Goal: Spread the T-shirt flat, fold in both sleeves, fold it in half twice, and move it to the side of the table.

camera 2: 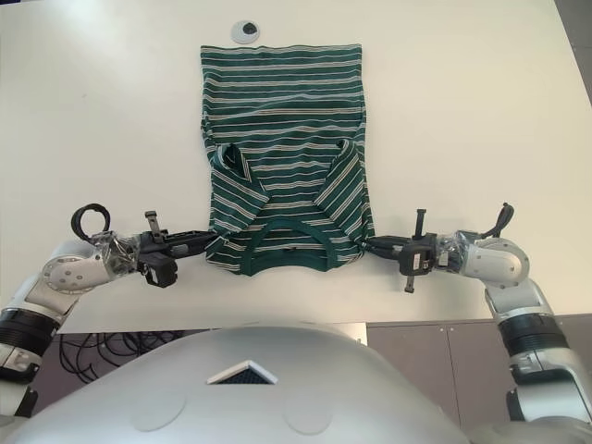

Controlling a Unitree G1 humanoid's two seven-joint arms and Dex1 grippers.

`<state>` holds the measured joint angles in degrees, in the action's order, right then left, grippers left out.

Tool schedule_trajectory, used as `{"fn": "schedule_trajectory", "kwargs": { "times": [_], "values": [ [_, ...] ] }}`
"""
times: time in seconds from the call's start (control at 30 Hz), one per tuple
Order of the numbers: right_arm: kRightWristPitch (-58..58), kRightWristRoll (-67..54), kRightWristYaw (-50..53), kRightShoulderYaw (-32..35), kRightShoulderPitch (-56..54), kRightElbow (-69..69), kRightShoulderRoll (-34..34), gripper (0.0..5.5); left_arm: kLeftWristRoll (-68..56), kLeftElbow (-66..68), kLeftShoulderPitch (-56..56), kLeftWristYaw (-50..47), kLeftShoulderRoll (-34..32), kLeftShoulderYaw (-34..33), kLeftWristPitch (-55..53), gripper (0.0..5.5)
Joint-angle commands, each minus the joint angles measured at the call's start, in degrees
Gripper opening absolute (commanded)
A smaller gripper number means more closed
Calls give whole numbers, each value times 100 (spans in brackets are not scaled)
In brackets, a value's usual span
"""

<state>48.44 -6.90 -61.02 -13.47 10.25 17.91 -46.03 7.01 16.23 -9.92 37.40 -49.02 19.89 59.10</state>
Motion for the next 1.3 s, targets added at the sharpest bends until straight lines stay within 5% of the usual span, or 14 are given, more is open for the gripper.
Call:
{"fn": "schedule_trajectory", "kwargs": {
  "times": [0.03, 0.2, 0.43, 0.57, 0.7, 1.03, 1.3],
  "values": [
    [-812, -520, -442, -55, 247, -378, -355, 0, -362, -105, -639, 853, -155, 670, -1013, 0],
    [-3450, -3231, -1778, 520, 931, -2195, -1382, 0, -3624, -2698, -1431, 2461, -1886, 560, -3126, 0],
    [-5008, -4646, -2865, 1592, 1705, -3249, -1750, 0, -5035, -3803, -2331, 3690, -2713, -402, -3870, 0],
    [-5325, -4677, -2955, 1728, 1624, -3301, -1378, 0, -5544, -3739, -2309, 3917, -2291, -972, -4250, 0],
    [-5604, -3870, -1689, 1304, 329, -2697, -343, 0, -5728, -3405, -1624, 3535, -1529, -1303, -4942, 0],
    [-6503, -2480, 726, 913, -2118, -766, 1538, 0, -4229, -856, 656, 1847, 329, -1480, -6219, 0],
    [-5933, -1061, 1879, 535, -3053, 411, 2576, 0, -3171, 284, 1440, 1361, 955, -1491, -6635, 0]
  ]
}}
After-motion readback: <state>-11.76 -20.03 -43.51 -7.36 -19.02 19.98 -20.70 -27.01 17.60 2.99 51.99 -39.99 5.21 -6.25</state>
